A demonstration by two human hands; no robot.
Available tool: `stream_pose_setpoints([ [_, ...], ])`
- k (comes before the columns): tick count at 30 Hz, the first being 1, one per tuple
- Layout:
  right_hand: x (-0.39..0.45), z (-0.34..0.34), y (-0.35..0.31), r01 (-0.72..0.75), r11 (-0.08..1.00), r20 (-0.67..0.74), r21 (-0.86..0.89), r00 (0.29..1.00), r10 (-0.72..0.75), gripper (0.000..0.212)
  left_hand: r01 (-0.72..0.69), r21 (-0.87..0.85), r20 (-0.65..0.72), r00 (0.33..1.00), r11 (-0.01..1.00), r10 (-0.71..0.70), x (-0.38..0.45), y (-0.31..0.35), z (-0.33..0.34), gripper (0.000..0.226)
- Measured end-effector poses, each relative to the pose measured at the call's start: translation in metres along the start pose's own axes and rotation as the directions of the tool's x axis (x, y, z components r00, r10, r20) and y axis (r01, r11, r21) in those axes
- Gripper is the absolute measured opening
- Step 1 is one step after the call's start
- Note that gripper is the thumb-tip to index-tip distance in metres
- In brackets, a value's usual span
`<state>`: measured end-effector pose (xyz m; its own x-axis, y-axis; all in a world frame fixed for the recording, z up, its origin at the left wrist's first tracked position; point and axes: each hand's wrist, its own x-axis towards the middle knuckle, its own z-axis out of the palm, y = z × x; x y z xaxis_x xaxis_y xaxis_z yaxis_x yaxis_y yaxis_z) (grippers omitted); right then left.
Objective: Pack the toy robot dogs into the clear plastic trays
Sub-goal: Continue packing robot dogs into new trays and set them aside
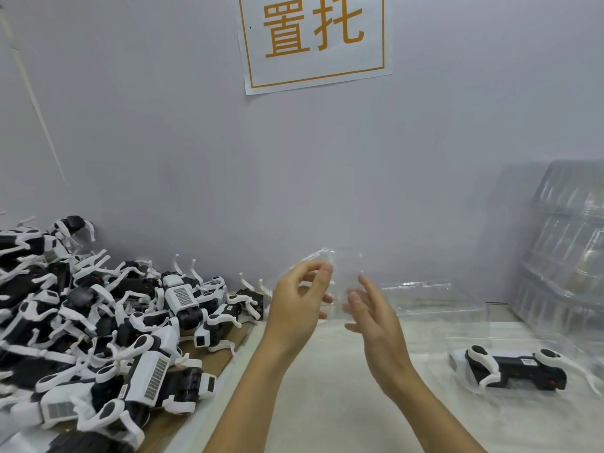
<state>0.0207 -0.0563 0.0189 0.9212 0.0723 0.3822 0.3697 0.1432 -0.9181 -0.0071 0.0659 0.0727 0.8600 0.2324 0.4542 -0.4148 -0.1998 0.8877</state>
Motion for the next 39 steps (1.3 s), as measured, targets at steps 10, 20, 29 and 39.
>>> stream_pose_setpoints([
  [10, 0.014, -0.018, 0.000, -0.282, 0.876, -0.084, 0.391, 0.937, 0.339, 0.032, -0.042, 0.252, -0.258, 0.960, 0.967, 0.109, 0.008, -0.022, -0.021, 0.018],
  [20, 0.020, -0.024, 0.014, -0.422, 0.819, -0.078, 0.389, 0.870, 0.486, 0.035, 0.520, -0.354, -0.172, 0.781, 0.777, -0.601, 0.005, -0.072, -0.049, 0.029],
  [29, 0.009, -0.018, 0.005, -0.254, 0.957, -0.304, -0.139, 0.931, 0.203, 0.042, 0.484, -0.058, -0.340, 0.813, 0.873, -0.473, 0.007, -0.071, -0.056, 0.024],
  [39, 0.007, -0.016, 0.008, -0.075, 0.940, -0.299, -0.331, 0.954, -0.030, 0.043, 0.445, -0.099, -0.448, 0.779, 0.890, -0.439, 0.009, -0.066, -0.057, 0.009],
])
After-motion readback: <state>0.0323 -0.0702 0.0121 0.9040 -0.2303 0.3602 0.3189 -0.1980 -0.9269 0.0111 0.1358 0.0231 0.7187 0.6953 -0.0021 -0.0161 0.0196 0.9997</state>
